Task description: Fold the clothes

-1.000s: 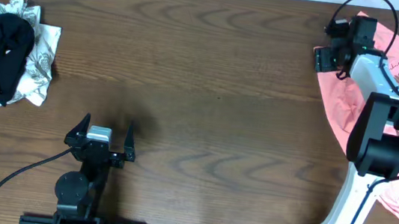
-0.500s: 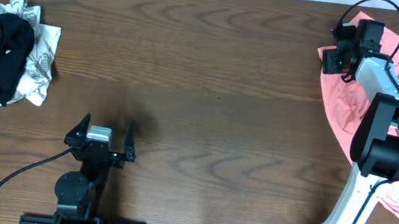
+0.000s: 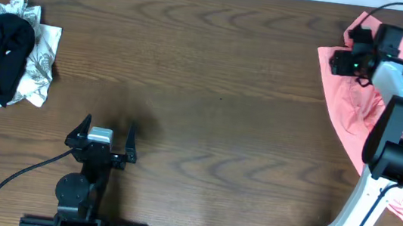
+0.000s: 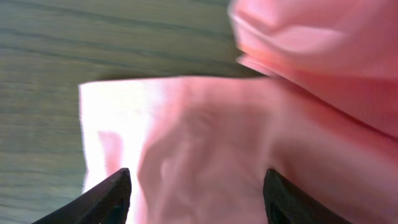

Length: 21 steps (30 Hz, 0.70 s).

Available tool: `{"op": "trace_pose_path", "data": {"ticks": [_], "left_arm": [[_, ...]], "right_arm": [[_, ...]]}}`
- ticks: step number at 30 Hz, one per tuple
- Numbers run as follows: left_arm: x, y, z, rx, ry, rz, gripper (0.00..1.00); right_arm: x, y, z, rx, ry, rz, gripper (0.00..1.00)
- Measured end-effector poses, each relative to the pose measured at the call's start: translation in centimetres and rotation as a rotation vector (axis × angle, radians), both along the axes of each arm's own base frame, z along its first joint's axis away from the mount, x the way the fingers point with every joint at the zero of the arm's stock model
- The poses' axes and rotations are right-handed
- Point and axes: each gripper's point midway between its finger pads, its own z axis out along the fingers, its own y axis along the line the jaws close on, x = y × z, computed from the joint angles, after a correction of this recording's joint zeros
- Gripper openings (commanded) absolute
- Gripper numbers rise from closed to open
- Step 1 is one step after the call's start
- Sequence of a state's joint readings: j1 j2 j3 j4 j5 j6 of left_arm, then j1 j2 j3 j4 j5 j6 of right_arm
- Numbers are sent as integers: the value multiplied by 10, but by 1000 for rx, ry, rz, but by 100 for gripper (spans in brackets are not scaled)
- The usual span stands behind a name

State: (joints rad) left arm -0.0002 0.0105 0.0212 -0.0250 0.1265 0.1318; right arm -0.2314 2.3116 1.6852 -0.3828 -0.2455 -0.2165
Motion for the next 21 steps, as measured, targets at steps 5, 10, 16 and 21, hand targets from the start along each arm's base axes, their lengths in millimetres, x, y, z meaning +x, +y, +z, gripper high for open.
{"op": "trace_pose_path", "data": {"ticks": [5, 10, 16, 21], "left_arm": [[0, 0, 0, 0, 0, 0, 98], [0, 0, 0, 0, 0, 0, 98], [0, 0, 0, 0, 0, 0, 98], [0, 0, 0, 0, 0, 0, 98]], "right_arm": [[-4, -13, -1, 14, 8, -26, 63], [-4, -8, -1, 19, 7, -15, 63], [-3, 5, -1, -1, 9, 36, 63], [-2, 13, -3, -33, 14, 56, 64]]}}
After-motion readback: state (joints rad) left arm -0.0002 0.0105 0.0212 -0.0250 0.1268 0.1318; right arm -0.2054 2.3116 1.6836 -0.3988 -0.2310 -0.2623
